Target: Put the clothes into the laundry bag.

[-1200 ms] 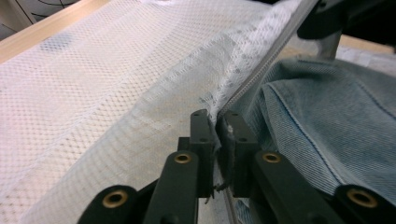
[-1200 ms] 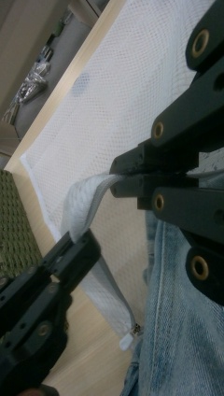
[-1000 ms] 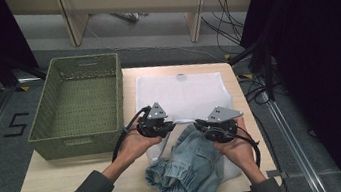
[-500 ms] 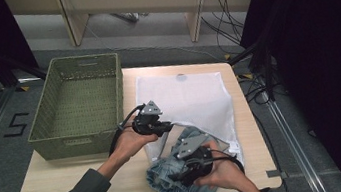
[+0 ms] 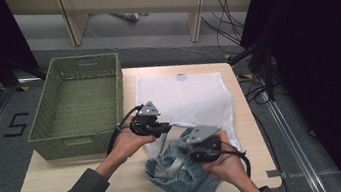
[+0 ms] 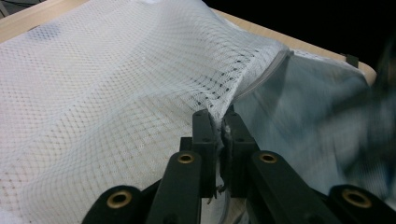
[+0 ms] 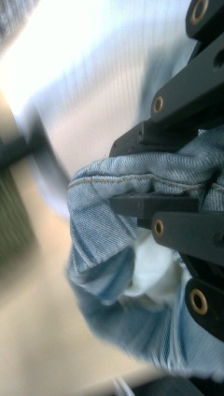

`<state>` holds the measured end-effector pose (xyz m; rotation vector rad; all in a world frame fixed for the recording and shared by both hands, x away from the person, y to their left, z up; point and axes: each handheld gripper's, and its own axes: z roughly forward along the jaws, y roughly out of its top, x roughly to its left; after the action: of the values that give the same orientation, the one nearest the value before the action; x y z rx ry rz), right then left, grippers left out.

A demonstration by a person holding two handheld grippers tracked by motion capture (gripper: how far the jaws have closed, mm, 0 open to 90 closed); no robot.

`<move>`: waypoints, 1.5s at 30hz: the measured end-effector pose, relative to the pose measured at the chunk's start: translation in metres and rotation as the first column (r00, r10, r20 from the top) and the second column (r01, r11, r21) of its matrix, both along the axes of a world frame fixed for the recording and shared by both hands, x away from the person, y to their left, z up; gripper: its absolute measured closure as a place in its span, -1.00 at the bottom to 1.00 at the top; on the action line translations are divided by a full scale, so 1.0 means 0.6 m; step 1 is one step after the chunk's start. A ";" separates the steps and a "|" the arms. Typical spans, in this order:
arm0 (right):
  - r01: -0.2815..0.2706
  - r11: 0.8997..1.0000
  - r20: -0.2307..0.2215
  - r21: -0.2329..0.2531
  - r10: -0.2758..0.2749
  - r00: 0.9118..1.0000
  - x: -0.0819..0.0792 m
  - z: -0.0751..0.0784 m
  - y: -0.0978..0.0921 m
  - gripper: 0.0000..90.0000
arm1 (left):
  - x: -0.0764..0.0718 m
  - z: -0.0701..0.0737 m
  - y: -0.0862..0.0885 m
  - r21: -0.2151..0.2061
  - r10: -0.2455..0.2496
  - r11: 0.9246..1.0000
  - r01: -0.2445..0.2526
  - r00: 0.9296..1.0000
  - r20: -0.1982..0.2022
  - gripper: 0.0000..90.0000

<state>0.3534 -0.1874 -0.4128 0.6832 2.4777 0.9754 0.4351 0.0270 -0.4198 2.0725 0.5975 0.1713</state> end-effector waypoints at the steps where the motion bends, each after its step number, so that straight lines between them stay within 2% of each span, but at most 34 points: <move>1: 0.032 0.999 0.033 0.018 -0.033 0.999 0.007 0.013 -0.012 0.65 | -0.002 0.001 0.000 -0.007 0.007 1.000 -0.007 1.000 -0.006 0.88; 2: 0.083 0.996 0.075 0.028 -0.085 0.994 0.015 0.028 -0.029 0.66 | -0.001 0.003 0.001 -0.008 -0.002 1.000 0.002 1.000 0.002 0.88; 3: 0.114 0.993 0.083 0.032 -0.116 0.990 0.022 0.032 -0.039 0.66 | -0.001 0.003 0.001 -0.022 -0.004 1.000 0.004 1.000 -0.006 0.89; 5: 0.155 0.987 0.074 0.038 -0.157 0.985 0.035 0.026 -0.054 0.67 | -0.001 0.005 0.002 -0.014 0.001 1.000 -0.001 1.000 0.002 0.88; 7: 0.186 0.981 -0.026 -0.055 -0.187 0.982 0.055 -0.029 -0.057 0.68 | 0.000 0.003 0.002 -0.011 0.000 1.000 0.000 1.000 -0.006 0.88; 9: 0.213 0.970 -0.058 -0.116 -0.221 0.974 0.072 -0.077 -0.052 0.66 | -0.002 0.002 0.001 -0.005 -0.003 1.000 0.003 1.000 -0.009 0.88; 10: 0.221 0.966 -0.061 -0.136 -0.230 0.971 0.079 -0.090 -0.051 0.65 | -0.002 0.002 0.001 -0.004 -0.003 1.000 0.003 1.000 -0.007 0.88; 12: 0.225 0.966 -0.078 -0.124 -0.235 0.969 0.084 -0.082 -0.053 0.63 | -0.002 0.002 0.001 -0.006 -0.005 1.000 0.005 1.000 -0.008 0.88; 13: 0.231 0.967 -0.070 -0.108 -0.239 0.969 0.083 -0.075 -0.055 0.59 | -0.002 0.002 0.001 -0.007 -0.003 1.000 0.003 1.000 -0.008 0.88; 16: 0.270 0.962 -0.088 -0.036 -0.272 0.958 0.073 -0.052 -0.061 0.36 | -0.001 0.001 0.002 -0.011 -0.005 1.000 0.005 1.000 -0.016 0.88; 17: 0.270 0.962 -0.088 -0.036 -0.272 0.958 0.073 -0.052 -0.061 0.36 | -0.001 0.001 0.002 -0.012 -0.006 1.000 0.005 1.000 -0.017 0.88; 18: 0.269 0.963 -0.087 -0.008 -0.268 0.959 0.070 -0.041 -0.063 0.27 | -0.001 0.001 0.002 -0.014 -0.006 1.000 0.006 1.000 -0.018 0.88; 19: 0.238 0.969 -0.071 0.063 -0.234 0.970 0.059 -0.013 -0.066 0.13 | 0.000 0.001 0.002 -0.016 -0.008 1.000 0.007 1.000 -0.020 0.87; 20: 0.235 0.967 -0.092 0.098 -0.227 0.970 0.048 0.002 -0.065 0.06 | 0.001 0.000 0.002 -0.025 -0.009 1.000 0.008 1.000 -0.023 0.87; 22: 0.165 0.974 -0.056 0.157 -0.158 0.986 0.030 0.026 -0.059 -0.01 | 0.002 0.000 0.003 -0.024 -0.006 1.000 0.006 1.000 -0.025 0.87; 23: 0.115 0.979 -0.075 0.168 -0.104 0.992 0.019 0.033 -0.053 -0.04 | 0.003 0.000 0.004 -0.021 -0.002 1.000 0.002 1.000 -0.027 0.87; 24: 0.084 0.980 -0.098 0.182 -0.067 0.993 0.006 0.036 -0.042 -0.04 | 0.003 0.000 0.005 -0.022 0.000 1.000 -0.001 1.000 -0.028 0.87; 25: 0.021 0.984 -0.085 0.177 -0.006 0.996 0.000 0.034 -0.031 -0.06 | 0.003 0.000 0.006 -0.023 0.003 1.000 -0.004 1.000 -0.029 0.87; 28: -0.050 0.991 -0.157 0.128 0.070 0.985 -0.020 0.008 0.015 -0.11 | 0.003 -0.001 0.006 -0.025 0.004 1.000 -0.004 0.999 -0.033 0.87; 29: -0.050 0.991 -0.157 0.128 0.070 0.985 -0.020 0.008 0.015 -0.11 | 0.003 -0.001 0.005 -0.025 0.004 1.000 -0.005 0.999 -0.032 0.87; 30: -0.088 0.991 -0.182 0.101 0.106 0.978 -0.028 -0.018 0.045 -0.12 | 0.004 -0.001 0.006 -0.024 0.003 1.000 -0.003 1.000 -0.031 0.87; 31: -0.088 0.991 -0.182 0.101 0.106 0.978 -0.028 -0.018 0.045 -0.12 | 0.004 -0.001 0.006 -0.024 0.003 1.000 -0.003 1.000 -0.031 0.87; 32: -0.118 0.989 -0.206 0.086 0.134 0.969 -0.032 -0.029 0.056 -0.12 | 0.004 -0.001 0.006 -0.025 0.003 1.000 -0.004 0.999 -0.032 0.87; 33: -0.134 0.987 -0.211 0.085 0.150 0.966 -0.037 -0.042 0.068 -0.16 | 0.004 -0.001 0.006 -0.025 0.002 1.000 -0.003 0.999 -0.032 0.87; 34: -0.187 0.982 -0.212 0.024 0.188 0.959 -0.043 -0.058 0.086 -0.17 | 0.004 -0.001 0.006 -0.025 0.005 1.000 -0.005 0.999 -0.034 0.87; 35: -0.189 0.982 -0.213 0.013 0.187 0.959 -0.046 -0.068 0.095 -0.13 | 0.005 -0.001 0.006 -0.024 0.003 1.000 -0.004 0.999 -0.034 0.87; 36: -0.184 0.983 -0.222 -0.023 0.175 0.959 -0.045 -0.073 0.100 0.04 | 0.005 -0.002 0.007 -0.024 0.005 1.000 -0.006 0.999 -0.033 0.87; 37: -0.184 0.983 -0.222 -0.023 0.175 0.959 -0.045 -0.073 0.100 0.04 | 0.005 -0.002 0.007 -0.024 0.005 1.000 -0.006 0.999 -0.033 0.87; 38: -0.178 0.980 -0.215 -0.087 0.156 0.964 -0.038 -0.087 0.104 0.51 | 0.004 -0.002 0.006 -0.028 0.006 1.000 -0.007 0.999 -0.037 0.87; 39: -0.178 0.976 -0.198 -0.128 0.151 0.969 -0.034 -0.092 0.102 0.65 | 0.004 -0.001 0.007 -0.025 0.000 1.000 -0.001 0.999 -0.038 0.87; 40: -0.166 0.976 -0.184 -0.141 0.139 0.973 -0.030 -0.093 0.098 0.77 | 0.004 -0.001 0.007 -0.025 0.000 1.000 -0.001 0.999 -0.038 0.87; 42: -0.125 0.986 -0.154 -0.113 0.107 0.982 -0.024 -0.081 0.086 0.85 | 0.004 -0.001 0.007 -0.025 -0.002 1.000 0.001 0.999 -0.039 0.88; 44: -0.066 0.995 -0.120 -0.080 0.056 0.991 -0.017 -0.057 0.069 0.86 | 0.005 -0.001 0.008 -0.035 -0.006 0.999 0.004 0.999 -0.041 0.88; 45: -0.066 0.995 -0.120 -0.080 0.056 0.991 -0.017 -0.057 0.069 0.86 | 0.005 0.001 0.009 -0.039 -0.005 0.999 0.003 0.999 -0.047 0.88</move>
<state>0.3433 -0.1460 -0.4470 0.6583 2.6408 0.8696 0.4380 0.0325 -0.4194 2.0451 0.6202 0.1078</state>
